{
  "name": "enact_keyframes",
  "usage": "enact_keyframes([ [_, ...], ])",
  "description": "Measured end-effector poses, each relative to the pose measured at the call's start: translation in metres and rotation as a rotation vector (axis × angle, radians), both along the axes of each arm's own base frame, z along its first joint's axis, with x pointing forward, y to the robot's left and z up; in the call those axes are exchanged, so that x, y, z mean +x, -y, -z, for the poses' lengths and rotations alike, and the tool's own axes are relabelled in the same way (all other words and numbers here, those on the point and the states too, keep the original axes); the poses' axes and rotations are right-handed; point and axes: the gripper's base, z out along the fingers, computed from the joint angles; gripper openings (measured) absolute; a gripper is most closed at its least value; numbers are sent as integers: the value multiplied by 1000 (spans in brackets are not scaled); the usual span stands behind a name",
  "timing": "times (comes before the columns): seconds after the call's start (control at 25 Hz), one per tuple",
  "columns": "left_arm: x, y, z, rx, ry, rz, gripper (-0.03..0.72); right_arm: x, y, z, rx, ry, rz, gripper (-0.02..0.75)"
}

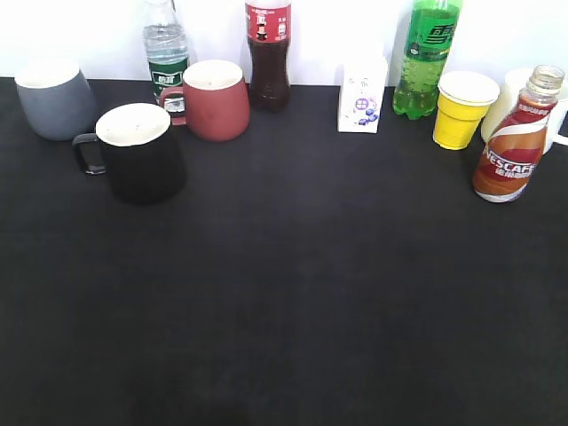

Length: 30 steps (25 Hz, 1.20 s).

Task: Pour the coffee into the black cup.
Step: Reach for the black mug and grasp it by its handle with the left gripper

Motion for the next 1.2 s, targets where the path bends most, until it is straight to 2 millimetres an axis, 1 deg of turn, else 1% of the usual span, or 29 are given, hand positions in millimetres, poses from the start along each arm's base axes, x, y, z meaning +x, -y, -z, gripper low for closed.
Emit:
enact_keyframes([
  [0.36,0,0,0,1,4,0,512,0,0,0,0,0,0,589],
  [0.4,0,0,-6,-3,45,1,511,0,0,0,0,0,0,589],
  [0.44,1,0,-18,-9,120,1,508,0,0,0,0,0,0,589],
  [0.48,9,1,-31,-9,190,1,507,0,0,0,0,0,0,589],
  [0.56,41,4,-48,32,259,19,505,0,0,0,0,0,0,589],
  [0.64,84,8,-62,45,348,25,489,0,0,0,0,0,0,589],
  [0.68,107,10,-67,48,391,25,482,0,0,0,0,0,0,589],
  [0.72,129,12,-66,50,406,27,474,0,0,0,0,0,0,589],
  [0.76,149,14,-61,52,406,30,464,0,0,0,0,0,0,589],
  [0.8,169,18,-50,58,414,43,459,0,0,0,0,0,0,589],
  [0.84,188,22,-26,56,390,58,456,0,0,0,0,0,0,589],
  [0.88,197,25,-3,51,393,73,456,0,0,0,0,0,0,589],
  [0.96,207,30,34,38,443,91,456,0,0,0,0,0,0,589],
  [1.0,214,32,45,35,451,96,456,0,0,0,0,0,0,589],
  [1.12,233,36,74,37,403,118,453,0,0,0,0,0,0,589],
  [1.2,242,42,98,0,330,156,451,0,0,0,0,0,0,589],
])
